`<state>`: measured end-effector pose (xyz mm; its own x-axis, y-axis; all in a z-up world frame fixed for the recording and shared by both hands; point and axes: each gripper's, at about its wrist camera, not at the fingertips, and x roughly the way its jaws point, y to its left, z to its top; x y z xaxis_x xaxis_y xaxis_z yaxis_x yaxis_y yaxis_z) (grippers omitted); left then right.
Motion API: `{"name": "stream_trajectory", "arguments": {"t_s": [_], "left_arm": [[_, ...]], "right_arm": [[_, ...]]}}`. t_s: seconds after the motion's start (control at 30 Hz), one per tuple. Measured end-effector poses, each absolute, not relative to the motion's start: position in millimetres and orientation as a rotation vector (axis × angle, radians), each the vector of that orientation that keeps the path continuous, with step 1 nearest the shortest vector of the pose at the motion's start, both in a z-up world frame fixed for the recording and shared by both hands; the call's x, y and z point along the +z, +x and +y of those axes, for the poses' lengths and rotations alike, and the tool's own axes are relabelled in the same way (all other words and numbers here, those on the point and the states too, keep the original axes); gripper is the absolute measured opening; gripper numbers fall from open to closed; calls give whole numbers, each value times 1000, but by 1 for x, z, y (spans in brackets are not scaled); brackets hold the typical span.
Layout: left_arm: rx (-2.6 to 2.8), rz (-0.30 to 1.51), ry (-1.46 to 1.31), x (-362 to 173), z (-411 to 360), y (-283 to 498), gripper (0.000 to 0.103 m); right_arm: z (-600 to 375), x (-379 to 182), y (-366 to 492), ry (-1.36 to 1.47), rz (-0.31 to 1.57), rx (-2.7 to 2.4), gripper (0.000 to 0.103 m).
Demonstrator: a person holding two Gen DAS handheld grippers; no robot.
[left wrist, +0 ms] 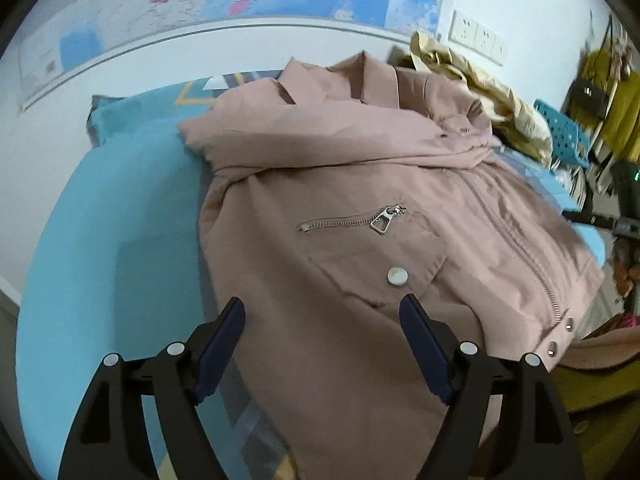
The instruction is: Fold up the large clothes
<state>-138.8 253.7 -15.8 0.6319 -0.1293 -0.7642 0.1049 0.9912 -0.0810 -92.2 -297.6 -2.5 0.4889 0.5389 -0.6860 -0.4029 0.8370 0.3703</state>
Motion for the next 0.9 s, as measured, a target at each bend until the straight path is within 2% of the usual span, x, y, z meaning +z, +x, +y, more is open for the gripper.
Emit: {"name": "stream_trajectory", "arguments": {"t_s": [0.07,0.3,0.47,0.57,0.67,0.7,0.73,0.8,0.83,0.87,0.9], "left_arm": [[-107,876,-40,-13,261,-145,82],[-51,897,-98,-17,276,-164,82],[-134,825,0,-1,245,-177,82],[-217,826,71,1,216,-169,82],[-279,867,115,-9,191,-155,82],[-296,887,137,-14,183,-150,82],[-302,905,151,-19,177,-146,82],[-299,956,177,-31,169,-136,75],[-282,981,181,-38,169,-129,63],[-269,995,168,-42,172,-124,52],[-253,994,136,-44,176,-118,50]], "right_arm": [[-296,-7,-95,157,905,588,77],[-297,-10,-97,191,888,582,77],[-278,25,-125,69,768,642,77],[-243,24,-130,27,795,755,75],[-206,6,-120,-43,862,784,63],[-199,1,-115,-51,885,785,55],[-191,-7,-108,-53,914,788,33],[-186,-13,-98,-65,920,772,14],[-186,-12,-94,-59,915,770,3],[-187,-11,-91,-51,910,768,2],[-188,-9,-87,-40,904,764,2]]}}
